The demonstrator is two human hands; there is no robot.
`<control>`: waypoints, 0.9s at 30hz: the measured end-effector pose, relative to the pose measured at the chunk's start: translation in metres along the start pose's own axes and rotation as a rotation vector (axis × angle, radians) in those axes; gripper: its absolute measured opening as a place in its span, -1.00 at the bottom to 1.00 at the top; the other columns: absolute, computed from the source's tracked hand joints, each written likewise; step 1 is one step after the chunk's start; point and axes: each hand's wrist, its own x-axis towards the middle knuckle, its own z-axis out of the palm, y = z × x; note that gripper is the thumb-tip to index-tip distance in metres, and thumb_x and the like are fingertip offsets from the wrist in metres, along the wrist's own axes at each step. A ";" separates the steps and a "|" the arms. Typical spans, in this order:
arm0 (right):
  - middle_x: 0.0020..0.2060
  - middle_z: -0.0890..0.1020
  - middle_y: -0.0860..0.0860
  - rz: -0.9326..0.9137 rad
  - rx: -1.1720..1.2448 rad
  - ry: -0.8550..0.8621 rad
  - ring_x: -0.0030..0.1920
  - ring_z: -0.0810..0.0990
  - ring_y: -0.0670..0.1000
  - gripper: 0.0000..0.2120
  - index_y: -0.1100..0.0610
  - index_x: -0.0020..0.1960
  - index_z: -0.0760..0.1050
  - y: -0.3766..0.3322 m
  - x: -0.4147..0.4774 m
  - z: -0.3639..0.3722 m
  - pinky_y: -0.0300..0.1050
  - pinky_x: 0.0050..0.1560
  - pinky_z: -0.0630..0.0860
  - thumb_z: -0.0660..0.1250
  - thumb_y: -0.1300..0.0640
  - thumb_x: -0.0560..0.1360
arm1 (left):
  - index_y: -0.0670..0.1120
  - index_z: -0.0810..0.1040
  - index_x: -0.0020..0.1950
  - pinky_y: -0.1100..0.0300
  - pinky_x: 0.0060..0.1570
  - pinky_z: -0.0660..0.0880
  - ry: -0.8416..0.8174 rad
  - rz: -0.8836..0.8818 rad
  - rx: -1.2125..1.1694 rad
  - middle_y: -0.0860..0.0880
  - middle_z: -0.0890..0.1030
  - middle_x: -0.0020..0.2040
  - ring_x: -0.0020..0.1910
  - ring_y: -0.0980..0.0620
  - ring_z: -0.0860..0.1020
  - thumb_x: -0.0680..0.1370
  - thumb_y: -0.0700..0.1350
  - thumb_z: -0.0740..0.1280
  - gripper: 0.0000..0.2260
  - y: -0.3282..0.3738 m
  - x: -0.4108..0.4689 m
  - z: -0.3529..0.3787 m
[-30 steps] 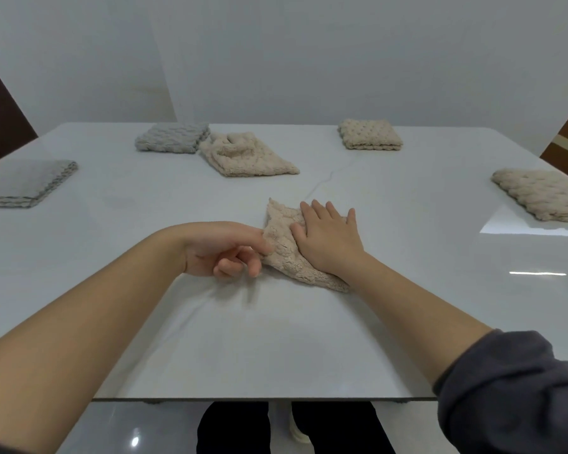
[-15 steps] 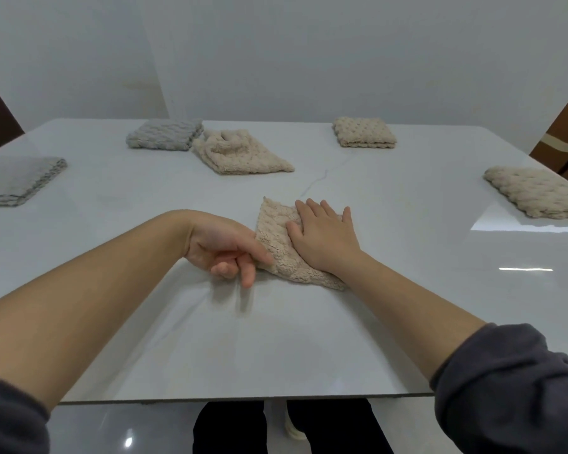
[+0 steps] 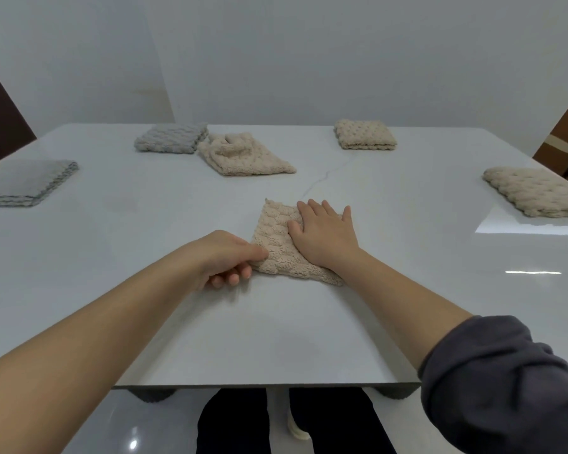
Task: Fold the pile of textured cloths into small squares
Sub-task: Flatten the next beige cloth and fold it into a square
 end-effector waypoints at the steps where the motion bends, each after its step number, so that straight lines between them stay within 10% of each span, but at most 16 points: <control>1: 0.56 0.14 0.02 -0.001 -0.001 0.000 0.56 0.01 0.08 -0.44 0.05 0.57 0.07 0.000 0.000 -0.001 0.28 0.49 -0.17 -0.10 -0.14 0.63 | -0.07 0.49 -0.20 0.32 -0.57 0.13 0.033 0.015 -0.011 0.01 0.49 -0.46 -0.56 0.07 0.33 0.52 0.05 0.38 -0.77 -0.001 -0.001 0.001; 8: 0.52 0.23 0.02 -0.004 -0.014 0.000 0.53 0.10 0.09 -0.46 0.06 0.55 0.11 -0.002 -0.002 -0.003 0.32 0.47 -0.12 -0.10 -0.11 0.63 | -0.18 0.53 0.01 0.28 -0.51 0.19 0.152 -0.072 0.116 -0.03 0.59 -0.50 -0.62 0.06 0.45 0.55 0.21 0.22 -0.56 0.005 -0.013 0.002; 22: 0.23 0.51 0.07 -0.078 -0.160 0.074 0.21 0.49 0.14 -0.52 0.05 0.44 0.26 0.000 0.003 -0.028 0.11 0.23 0.29 0.07 -0.12 0.59 | -0.16 0.51 -0.21 0.34 -0.58 0.25 0.181 -0.006 0.186 -0.03 0.63 -0.43 -0.53 0.04 0.53 0.61 -0.03 0.22 -0.72 0.005 -0.001 0.007; 27: 0.00 0.57 0.03 0.007 -0.151 -0.010 0.03 0.56 0.12 -0.53 0.08 0.37 0.27 0.012 -0.006 -0.044 0.00 -0.04 0.29 0.11 -0.16 0.57 | -0.13 0.57 -0.15 0.12 -0.10 0.55 0.469 0.068 0.460 -0.04 0.69 -0.32 -0.25 -0.02 0.65 0.60 0.10 0.23 -0.67 0.017 0.022 -0.011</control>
